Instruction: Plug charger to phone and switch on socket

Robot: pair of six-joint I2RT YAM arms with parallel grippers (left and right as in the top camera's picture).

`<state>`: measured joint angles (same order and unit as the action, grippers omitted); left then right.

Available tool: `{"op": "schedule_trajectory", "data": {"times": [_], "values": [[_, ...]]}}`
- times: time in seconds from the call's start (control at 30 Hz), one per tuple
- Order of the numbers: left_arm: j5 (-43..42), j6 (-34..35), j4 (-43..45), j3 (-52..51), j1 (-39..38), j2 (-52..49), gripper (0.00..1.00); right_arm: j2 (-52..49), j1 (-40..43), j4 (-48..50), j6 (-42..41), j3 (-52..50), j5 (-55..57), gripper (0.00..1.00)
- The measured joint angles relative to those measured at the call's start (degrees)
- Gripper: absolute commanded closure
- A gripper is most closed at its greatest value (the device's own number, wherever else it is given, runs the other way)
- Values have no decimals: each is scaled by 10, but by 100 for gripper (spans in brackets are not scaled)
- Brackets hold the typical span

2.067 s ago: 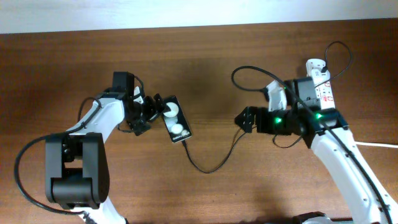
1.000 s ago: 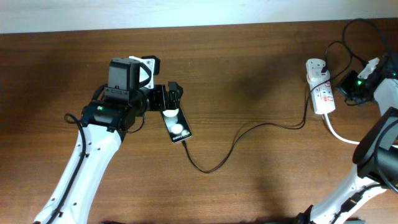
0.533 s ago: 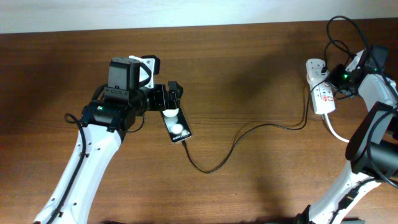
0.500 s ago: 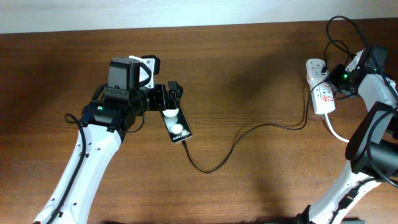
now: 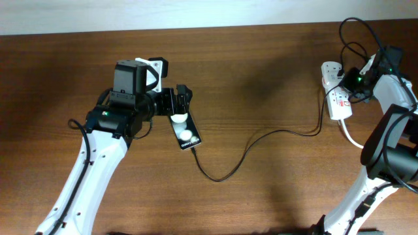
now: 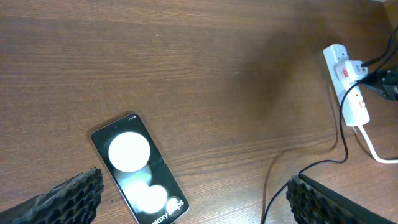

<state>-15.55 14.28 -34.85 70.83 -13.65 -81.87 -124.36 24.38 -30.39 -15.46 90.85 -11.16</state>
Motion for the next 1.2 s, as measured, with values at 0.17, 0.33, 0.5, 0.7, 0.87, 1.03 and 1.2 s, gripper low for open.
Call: {"op": "schedule_trajectory", "data": {"times": [0.17, 0.33, 0.5, 0.7, 0.87, 1.03, 1.2], "values": [[0, 0, 0, 0, 0, 0, 1, 1, -6, -26, -2, 4, 8, 96], [0, 0, 0, 0, 0, 0, 1, 3, -9, -35, -5, 5, 15, 96], [0, 0, 0, 0, 0, 0, 1, 14, -31, -190, -14, 30, 43, 96], [0, 0, -5, 0, 0, 0, 1, 154, -4, -284, -28, 39, 99, 96], [-22, 0, -16, 0, 0, 0, 1, 368, -29, -360, -28, 56, 122, 96], [-42, 0, -35, 0, 0, 0, 1, 484, -121, -470, 35, 56, 92, 96], [-44, 0, -64, 0, 0, 0, 1, 562, -231, -552, 54, 56, 82, 1]]}}
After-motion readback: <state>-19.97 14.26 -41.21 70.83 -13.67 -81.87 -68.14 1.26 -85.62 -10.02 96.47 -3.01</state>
